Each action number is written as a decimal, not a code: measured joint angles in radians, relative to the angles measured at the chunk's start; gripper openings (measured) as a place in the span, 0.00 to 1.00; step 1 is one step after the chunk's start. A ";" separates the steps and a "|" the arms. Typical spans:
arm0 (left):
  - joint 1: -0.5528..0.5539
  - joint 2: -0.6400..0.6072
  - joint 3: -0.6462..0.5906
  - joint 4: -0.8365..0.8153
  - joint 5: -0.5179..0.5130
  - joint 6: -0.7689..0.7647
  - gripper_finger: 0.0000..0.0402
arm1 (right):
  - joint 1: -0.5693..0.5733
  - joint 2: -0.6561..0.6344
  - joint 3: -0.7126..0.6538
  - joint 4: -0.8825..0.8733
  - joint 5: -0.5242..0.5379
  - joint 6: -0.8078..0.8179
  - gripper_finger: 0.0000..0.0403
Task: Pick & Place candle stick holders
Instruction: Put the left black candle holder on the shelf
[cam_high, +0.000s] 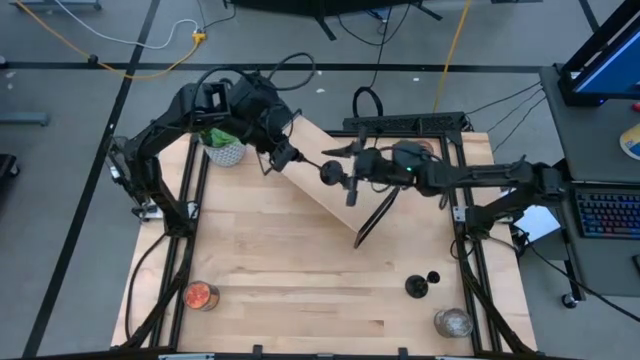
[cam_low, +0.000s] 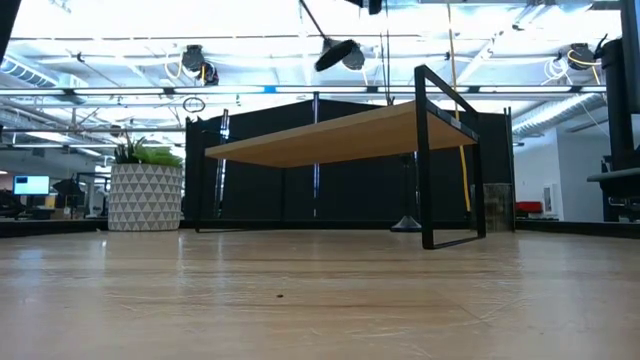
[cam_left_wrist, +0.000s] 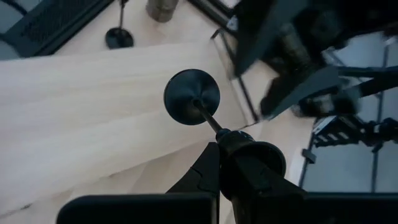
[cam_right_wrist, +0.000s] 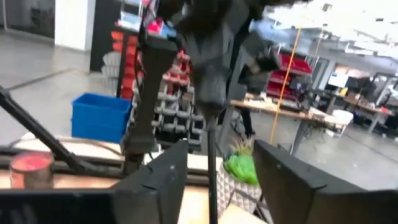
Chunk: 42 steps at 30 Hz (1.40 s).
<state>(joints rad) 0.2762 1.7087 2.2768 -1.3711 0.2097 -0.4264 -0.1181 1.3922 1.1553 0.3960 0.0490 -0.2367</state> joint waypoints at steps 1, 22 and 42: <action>-0.001 0.004 -0.001 -0.004 0.000 0.005 0.02 | -0.006 0.008 0.012 -0.016 0.000 0.005 0.48; -0.004 0.091 -0.001 0.031 0.059 0.045 0.02 | -0.026 0.067 0.100 -0.228 -0.033 0.071 0.52; -0.008 0.115 -0.002 0.038 0.058 0.056 0.02 | -0.024 0.067 0.097 -0.226 -0.094 0.102 0.22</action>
<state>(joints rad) 0.2680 1.8239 2.2745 -1.3328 0.2672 -0.3701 -0.1421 1.4593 1.2521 0.1697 -0.0447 -0.1344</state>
